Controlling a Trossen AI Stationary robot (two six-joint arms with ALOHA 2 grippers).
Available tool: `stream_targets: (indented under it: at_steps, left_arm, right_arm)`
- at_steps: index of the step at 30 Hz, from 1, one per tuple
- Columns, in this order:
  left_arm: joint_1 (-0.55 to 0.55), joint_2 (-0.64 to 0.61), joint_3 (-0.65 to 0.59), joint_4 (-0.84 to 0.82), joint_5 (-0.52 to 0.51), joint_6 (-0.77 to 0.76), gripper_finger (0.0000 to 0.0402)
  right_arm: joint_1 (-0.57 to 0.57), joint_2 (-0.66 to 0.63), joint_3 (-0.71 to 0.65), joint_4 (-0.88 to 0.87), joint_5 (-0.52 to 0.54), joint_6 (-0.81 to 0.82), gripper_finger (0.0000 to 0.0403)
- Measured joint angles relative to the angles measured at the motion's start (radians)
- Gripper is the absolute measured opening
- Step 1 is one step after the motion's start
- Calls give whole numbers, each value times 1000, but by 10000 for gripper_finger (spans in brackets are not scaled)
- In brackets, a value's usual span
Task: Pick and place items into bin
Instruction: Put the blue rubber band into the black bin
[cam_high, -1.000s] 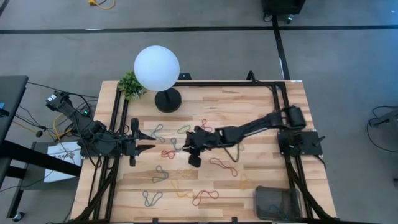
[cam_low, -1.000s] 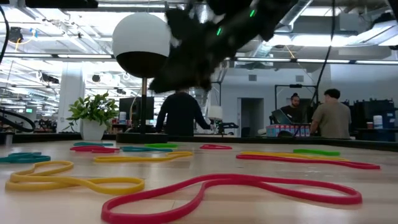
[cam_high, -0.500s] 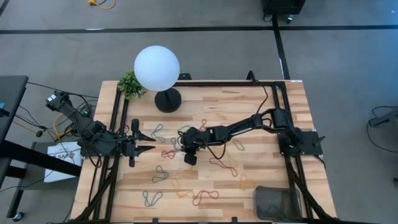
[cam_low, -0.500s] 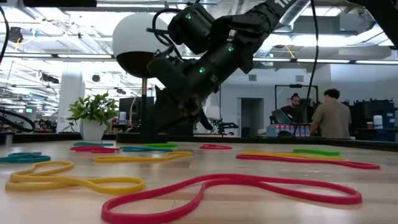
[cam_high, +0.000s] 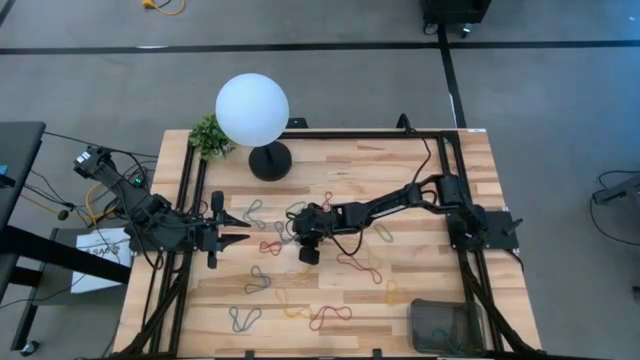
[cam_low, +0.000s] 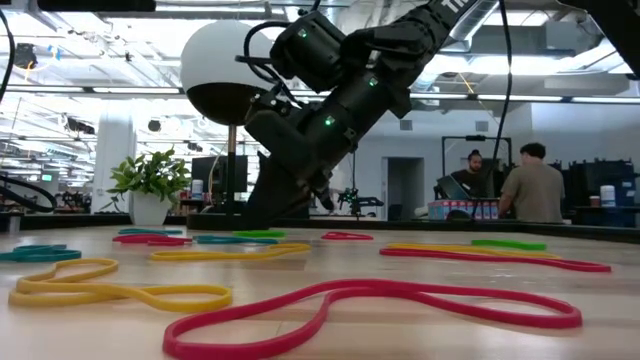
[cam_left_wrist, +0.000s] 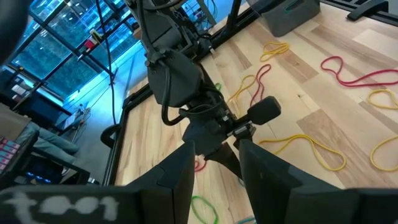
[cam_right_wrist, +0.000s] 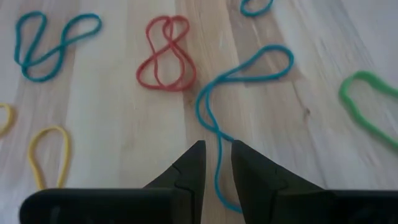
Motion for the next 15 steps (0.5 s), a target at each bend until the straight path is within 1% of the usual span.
stream_targets:
  at_steps: [2, 12, 15]
  left_arm:
    - [0, 0, 0, 0, 0, 0, 119]
    - [0, 0, 0, 0, 0, 0, 119]
    - [0, 0, 0, 0, 0, 0, 119]
  right_arm:
    - [0, 9, 0, -20, 3, 0, 71]
    - [7, 50, 5, -7, 9, 24, 69]
    - [7, 57, 5, -11, 9, 13, 51]
